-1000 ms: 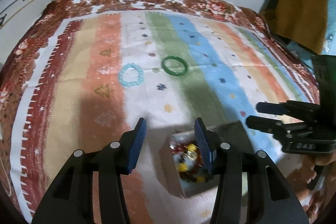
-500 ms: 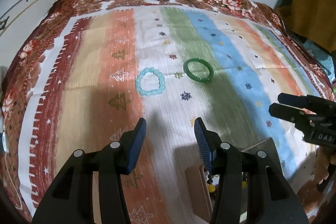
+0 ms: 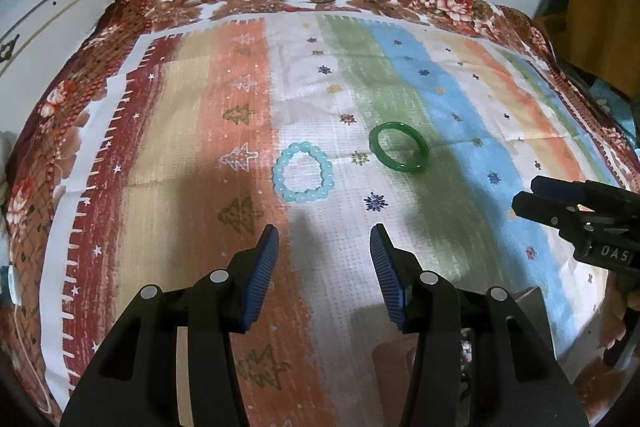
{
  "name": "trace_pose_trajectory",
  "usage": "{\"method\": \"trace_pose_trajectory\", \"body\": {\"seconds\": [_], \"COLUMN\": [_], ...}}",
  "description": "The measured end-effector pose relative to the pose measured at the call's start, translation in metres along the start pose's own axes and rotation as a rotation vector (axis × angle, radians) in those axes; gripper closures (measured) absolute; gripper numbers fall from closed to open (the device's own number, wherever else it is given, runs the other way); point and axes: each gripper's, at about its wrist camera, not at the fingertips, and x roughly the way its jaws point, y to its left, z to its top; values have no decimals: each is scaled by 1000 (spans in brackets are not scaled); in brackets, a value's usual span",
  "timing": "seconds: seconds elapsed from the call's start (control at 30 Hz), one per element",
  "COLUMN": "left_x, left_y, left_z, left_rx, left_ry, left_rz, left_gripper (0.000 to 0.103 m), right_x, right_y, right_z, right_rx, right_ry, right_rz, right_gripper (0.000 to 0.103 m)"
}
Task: Organize jewelry
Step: 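Move left tool to light-blue bead bracelet while right tool approaches green jade bangle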
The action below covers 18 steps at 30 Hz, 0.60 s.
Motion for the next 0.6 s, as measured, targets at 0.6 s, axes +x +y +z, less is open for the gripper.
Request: {"method": "trace_pose_trajectory", "body": {"seconds": [0.6], "left_x": [23], "left_y": [9], "left_z": [19], "left_rx": [7], "left_ry": [20], "left_rz": [30], "left_gripper": [56], "right_x": [23], "right_y": [-12], "right_z": [26], "right_rx": [29], "right_ry": [-7], "right_rz": [-10], "right_gripper": [46]}}
